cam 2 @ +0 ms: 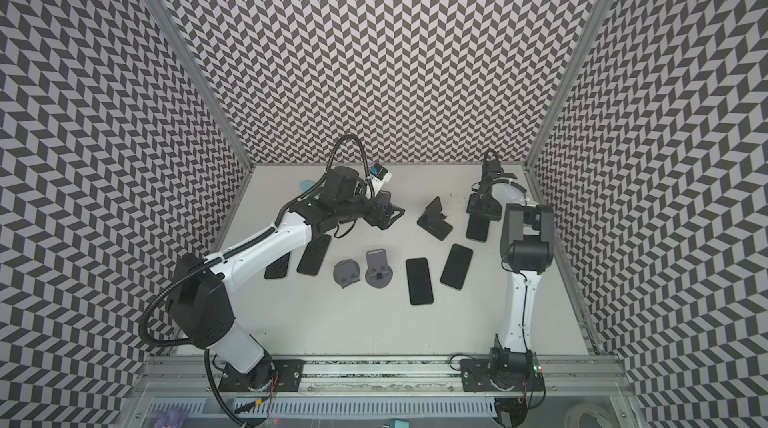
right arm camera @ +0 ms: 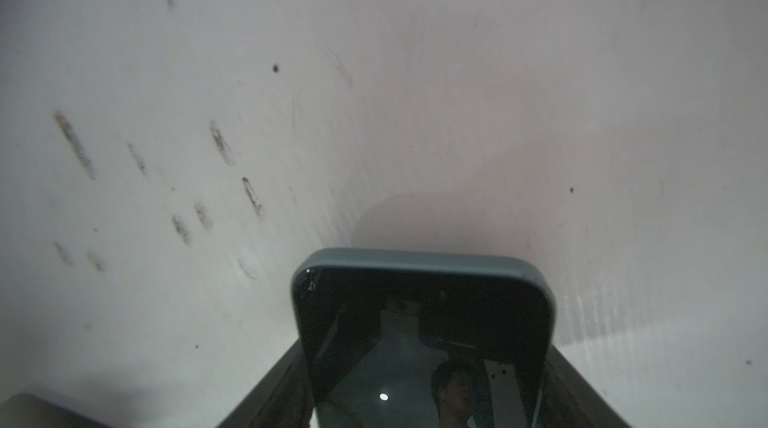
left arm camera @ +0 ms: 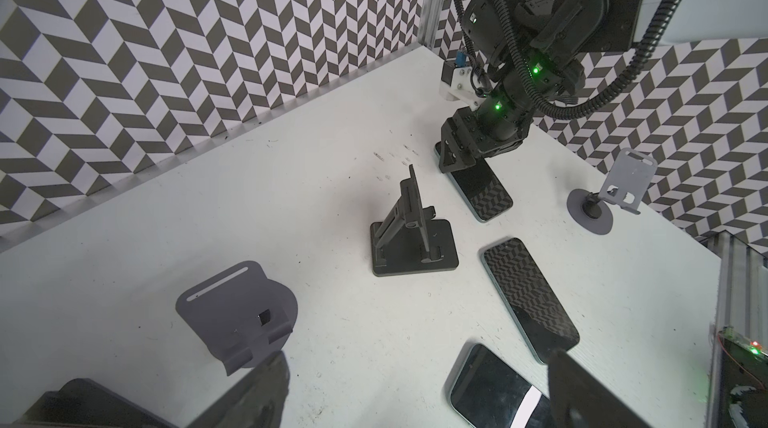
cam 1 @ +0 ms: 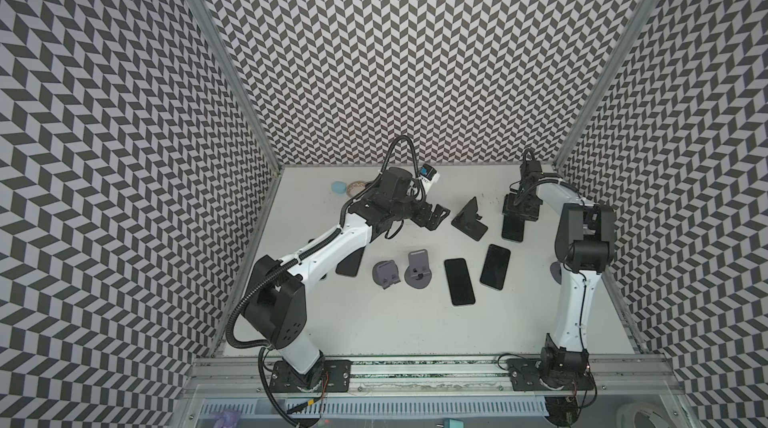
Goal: Remove the phone from the phone stand
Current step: 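Lower the mint-edged phone flat onto the table with the right gripper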
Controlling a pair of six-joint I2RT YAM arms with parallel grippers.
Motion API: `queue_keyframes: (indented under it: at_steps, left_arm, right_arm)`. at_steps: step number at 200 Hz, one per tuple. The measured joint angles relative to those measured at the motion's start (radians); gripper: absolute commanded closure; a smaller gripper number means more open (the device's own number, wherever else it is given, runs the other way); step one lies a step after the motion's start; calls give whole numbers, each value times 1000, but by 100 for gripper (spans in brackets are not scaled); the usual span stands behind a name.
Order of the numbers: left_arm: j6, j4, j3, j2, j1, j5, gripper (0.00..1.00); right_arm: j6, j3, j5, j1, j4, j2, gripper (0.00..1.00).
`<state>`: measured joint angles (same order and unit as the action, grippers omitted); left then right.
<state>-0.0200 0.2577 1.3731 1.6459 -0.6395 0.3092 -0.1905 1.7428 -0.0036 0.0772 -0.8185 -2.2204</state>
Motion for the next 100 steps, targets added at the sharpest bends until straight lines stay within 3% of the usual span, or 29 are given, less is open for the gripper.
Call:
queue_keyframes:
  at_steps: [29, 100]
  left_arm:
    - [0, 2, 2, 4, 4, 0, 3]
    - [0, 8, 5, 10, 16, 0, 3]
  right_arm:
    - [0, -8, 13, 0, 16, 0, 30]
    - [0, -19, 48, 0, 53, 2, 21]
